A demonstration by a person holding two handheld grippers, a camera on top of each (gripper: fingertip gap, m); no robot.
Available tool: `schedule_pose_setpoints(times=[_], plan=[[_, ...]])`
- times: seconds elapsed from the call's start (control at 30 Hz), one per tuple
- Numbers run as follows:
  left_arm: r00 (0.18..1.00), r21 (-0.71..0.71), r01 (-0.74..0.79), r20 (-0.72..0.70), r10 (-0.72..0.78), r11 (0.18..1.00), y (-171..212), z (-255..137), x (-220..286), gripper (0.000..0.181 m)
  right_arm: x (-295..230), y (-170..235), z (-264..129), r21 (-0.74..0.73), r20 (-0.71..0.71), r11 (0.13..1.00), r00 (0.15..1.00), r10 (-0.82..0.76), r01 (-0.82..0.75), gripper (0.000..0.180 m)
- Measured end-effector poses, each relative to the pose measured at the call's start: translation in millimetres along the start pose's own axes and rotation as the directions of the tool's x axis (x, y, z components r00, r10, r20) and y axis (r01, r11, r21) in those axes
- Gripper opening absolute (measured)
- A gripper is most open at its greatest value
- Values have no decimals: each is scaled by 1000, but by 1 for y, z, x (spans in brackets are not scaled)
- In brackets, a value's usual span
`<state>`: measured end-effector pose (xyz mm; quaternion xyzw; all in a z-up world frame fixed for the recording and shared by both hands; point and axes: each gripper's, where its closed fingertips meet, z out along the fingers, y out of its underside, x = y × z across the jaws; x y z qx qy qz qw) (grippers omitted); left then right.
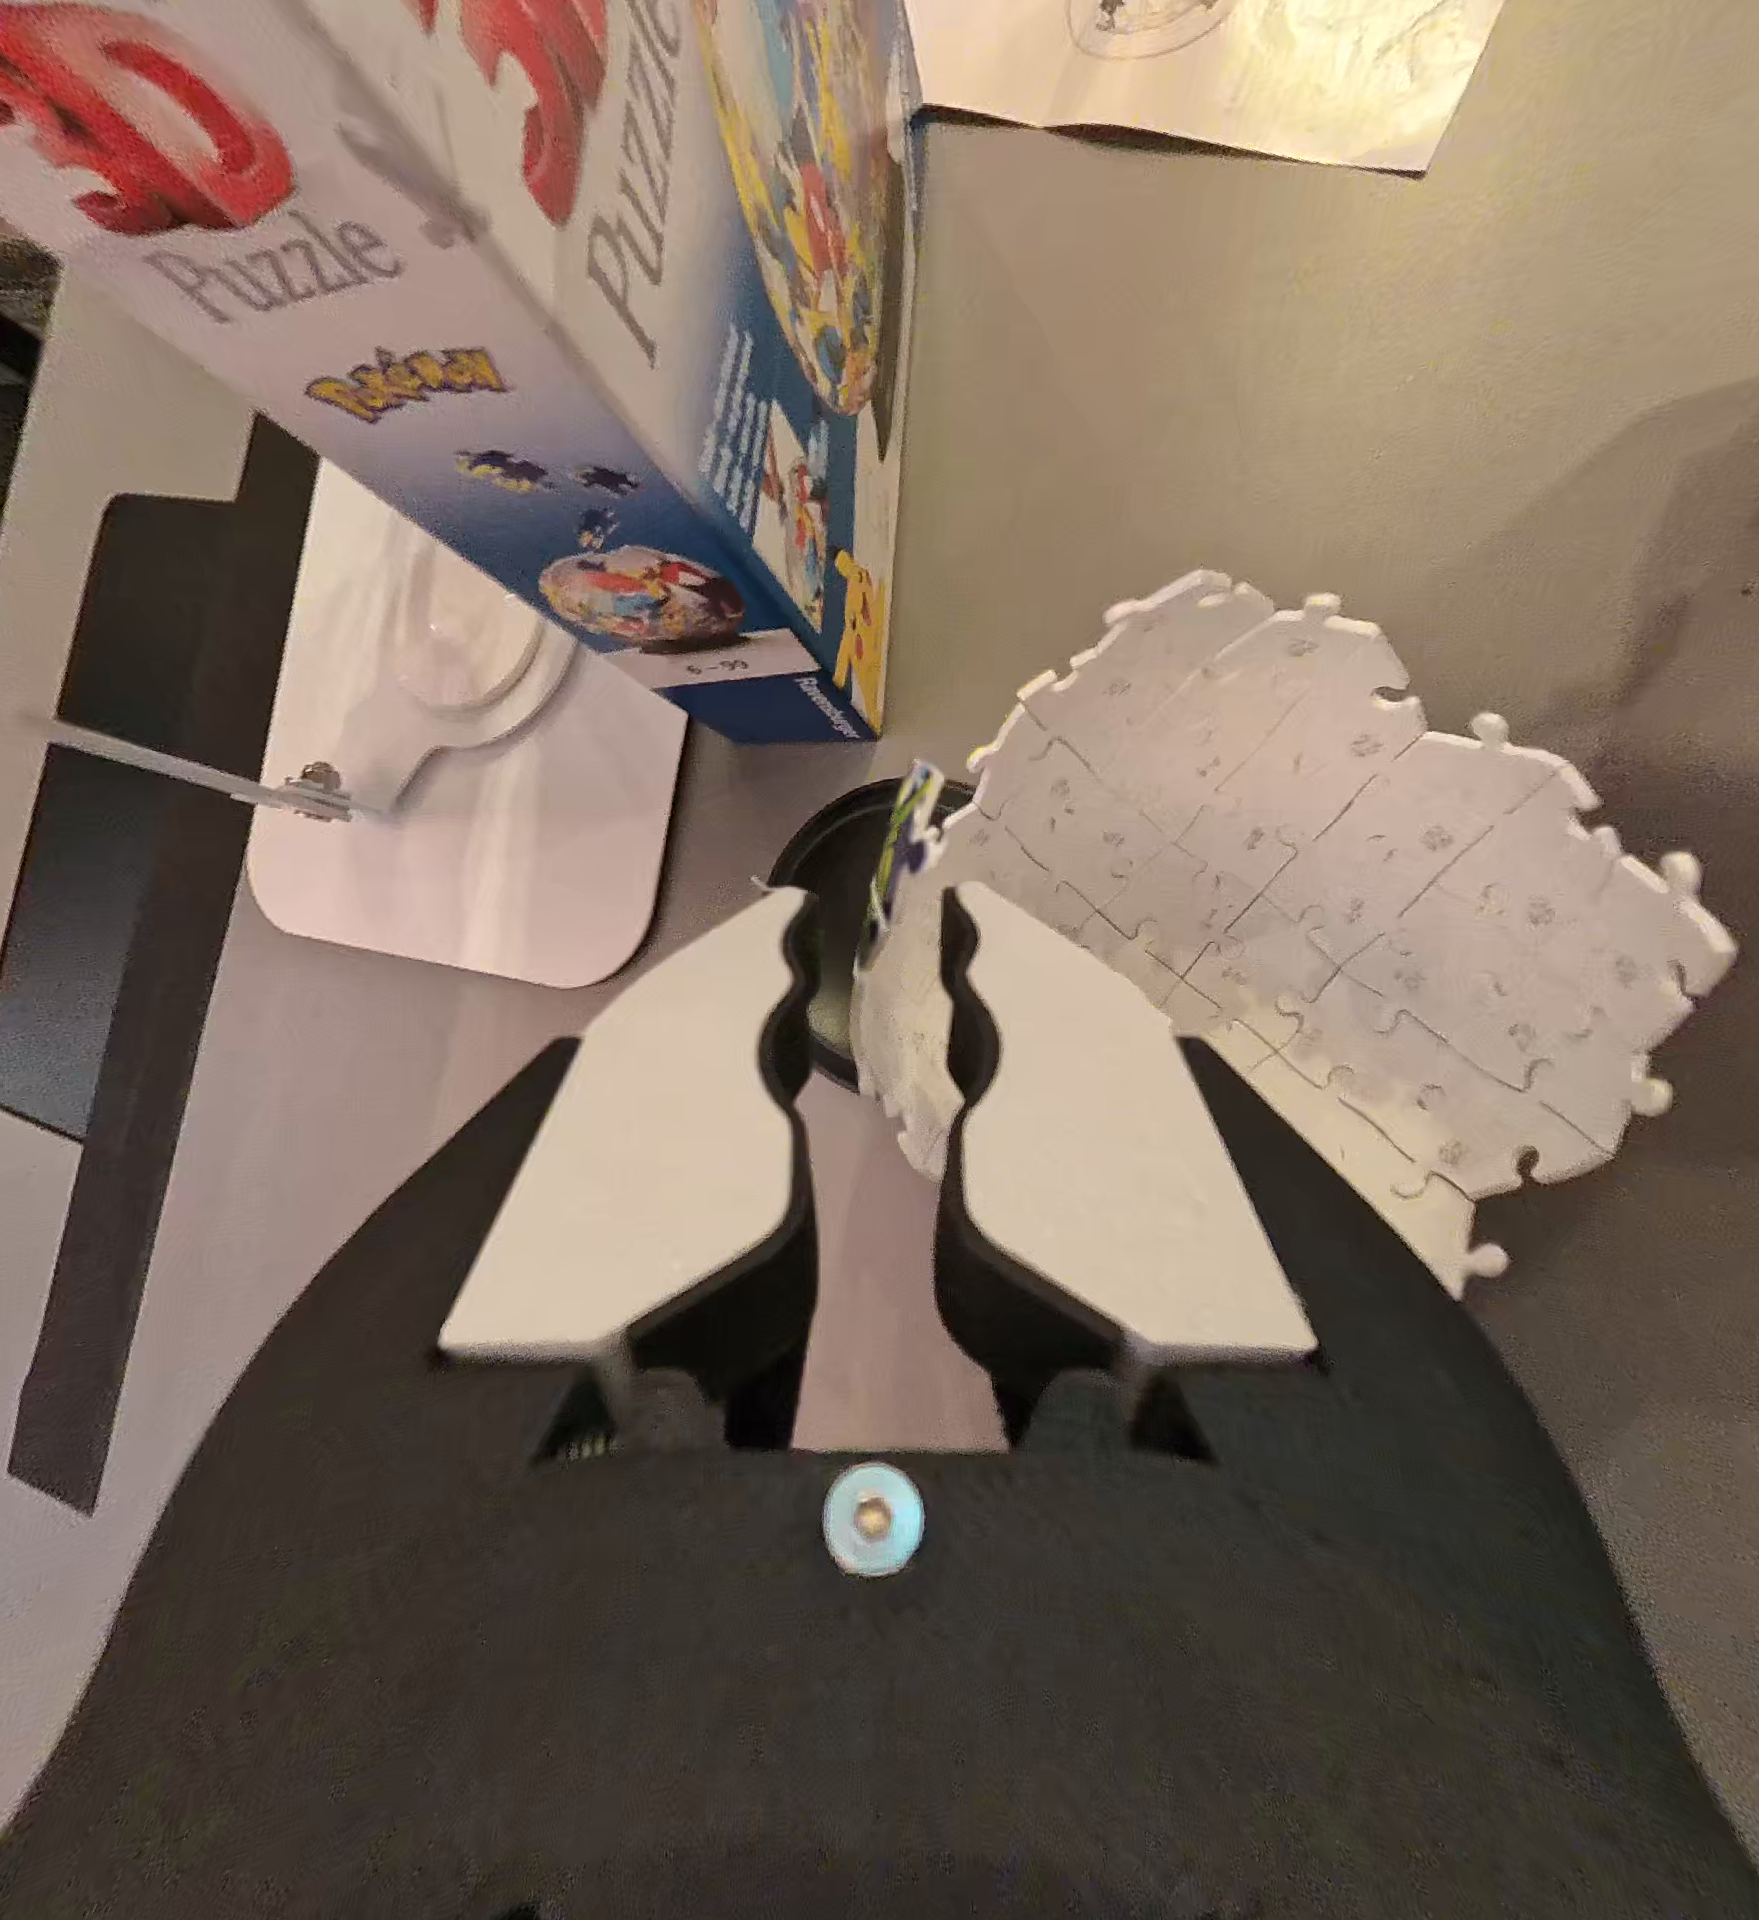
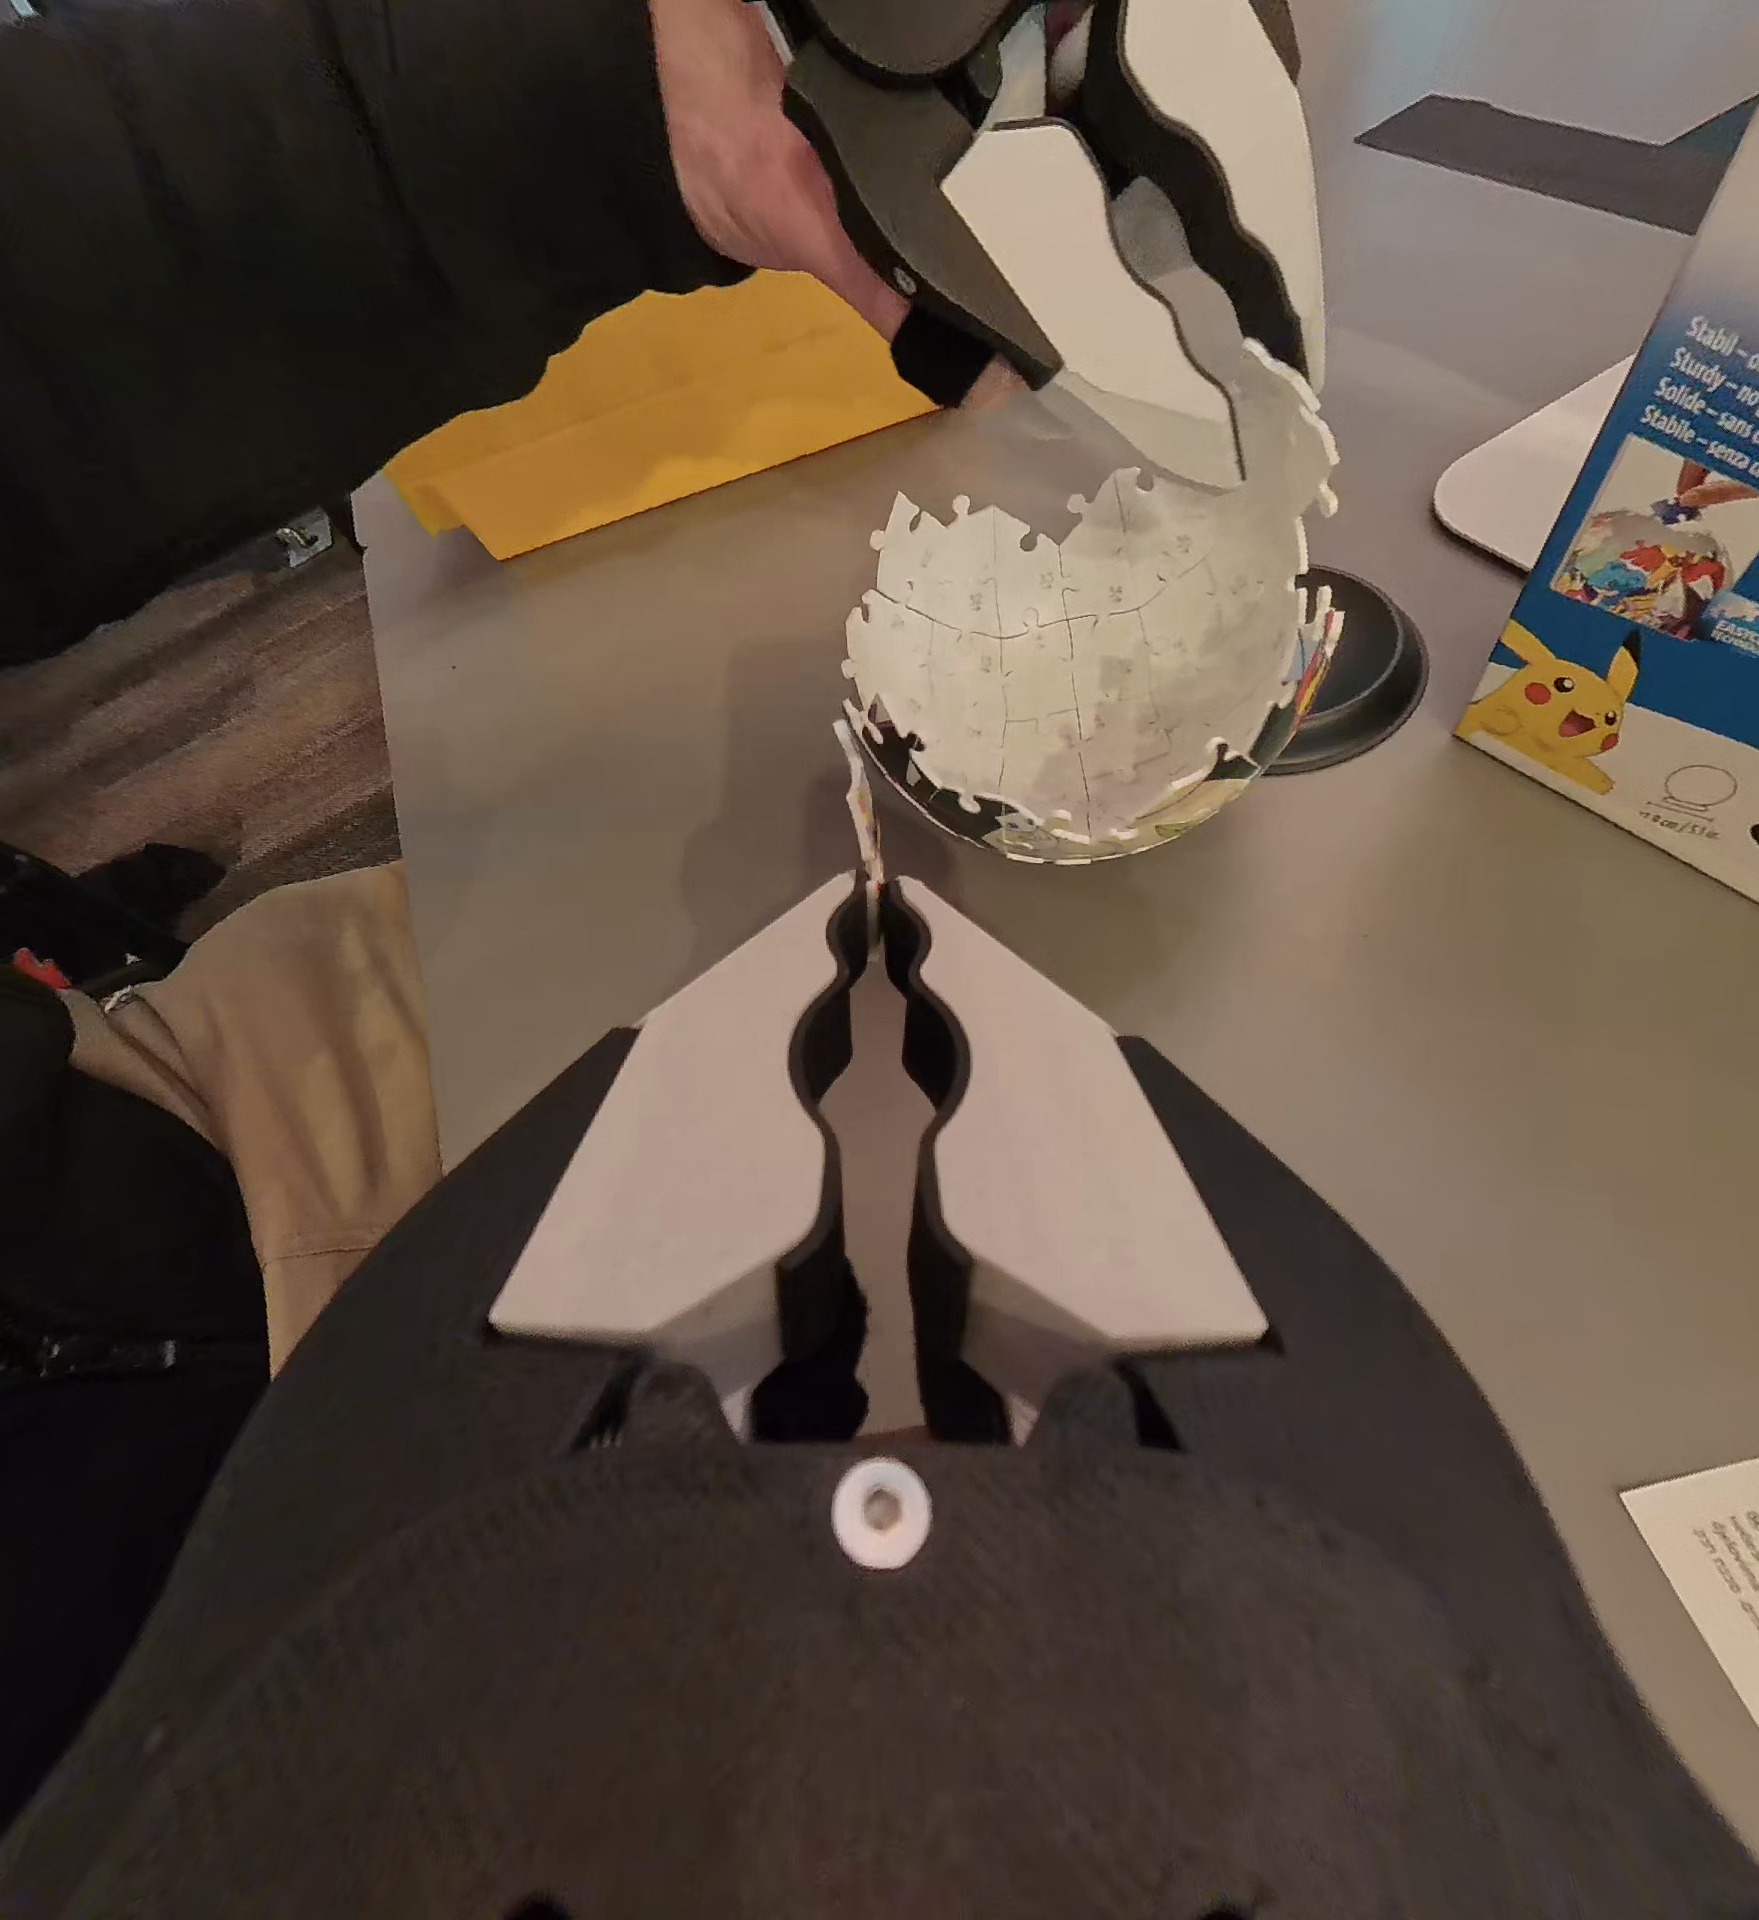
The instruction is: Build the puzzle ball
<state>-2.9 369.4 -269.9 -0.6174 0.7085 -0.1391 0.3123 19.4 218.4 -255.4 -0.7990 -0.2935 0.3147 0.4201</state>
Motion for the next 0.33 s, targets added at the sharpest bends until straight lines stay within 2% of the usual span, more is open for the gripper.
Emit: schedule_pose_setpoints(times=[0.1,0.33], plan=[[1000,-1,4,-15,-4,1000,0,6,-1,5,1,1,1,1,6,1000,1000,5,-5,0],[994,-31,55,-96,-57,998,6,10,0,3,3,1,0,8,13,1000,1000,22,-22,0]])
